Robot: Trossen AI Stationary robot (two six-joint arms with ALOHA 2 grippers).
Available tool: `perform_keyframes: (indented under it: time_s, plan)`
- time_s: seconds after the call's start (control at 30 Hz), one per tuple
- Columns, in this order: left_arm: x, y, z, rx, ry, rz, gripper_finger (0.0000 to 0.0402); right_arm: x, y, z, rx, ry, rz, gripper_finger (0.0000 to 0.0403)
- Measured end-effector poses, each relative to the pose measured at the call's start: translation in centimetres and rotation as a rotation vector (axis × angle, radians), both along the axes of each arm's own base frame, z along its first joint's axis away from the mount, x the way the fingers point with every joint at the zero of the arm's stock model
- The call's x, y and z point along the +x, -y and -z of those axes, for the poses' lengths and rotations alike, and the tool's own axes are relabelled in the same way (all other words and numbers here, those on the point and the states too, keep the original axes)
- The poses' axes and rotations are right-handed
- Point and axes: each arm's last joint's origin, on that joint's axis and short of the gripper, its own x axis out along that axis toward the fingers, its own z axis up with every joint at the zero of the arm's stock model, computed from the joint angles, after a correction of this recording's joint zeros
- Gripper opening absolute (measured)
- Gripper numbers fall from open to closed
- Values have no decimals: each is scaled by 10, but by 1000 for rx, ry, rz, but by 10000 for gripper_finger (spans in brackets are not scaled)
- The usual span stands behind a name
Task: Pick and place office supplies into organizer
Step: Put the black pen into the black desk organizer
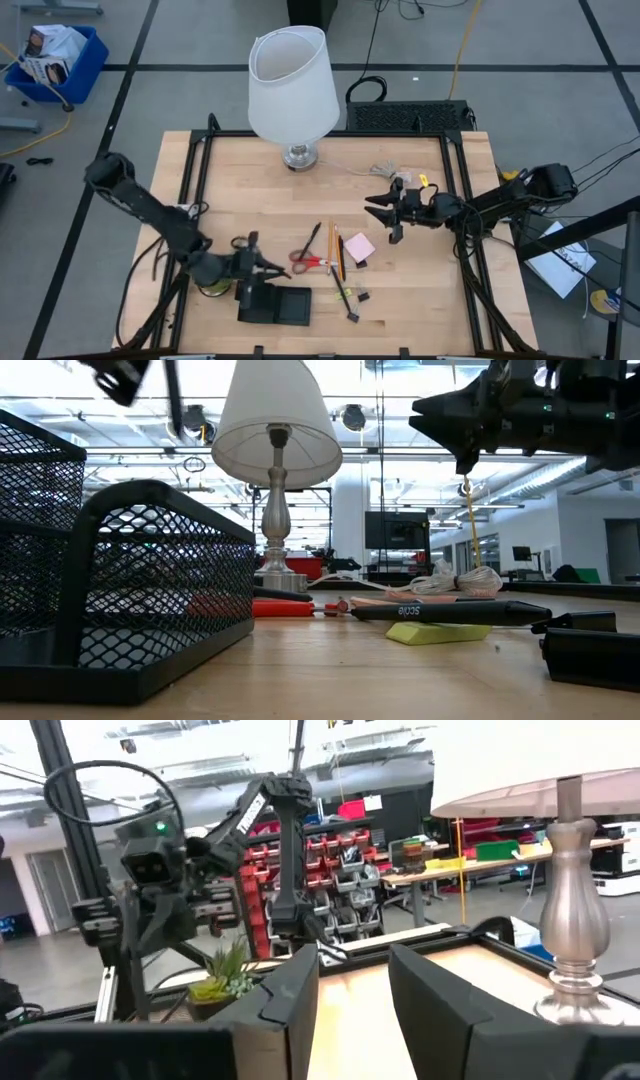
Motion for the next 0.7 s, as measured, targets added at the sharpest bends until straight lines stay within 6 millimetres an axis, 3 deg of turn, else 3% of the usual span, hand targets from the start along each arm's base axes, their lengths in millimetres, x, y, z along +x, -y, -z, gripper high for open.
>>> perform_keyframes:
  time_s: [0.4, 0.7]
  plan:
    - [-55, 41, -7, -2, 78, -30, 39, 0, 0, -3, -26, 25, 6, 114]
    - [-68, 40, 11, -44, -35, -76, 40, 0, 0, -3, -27, 24, 6, 116]
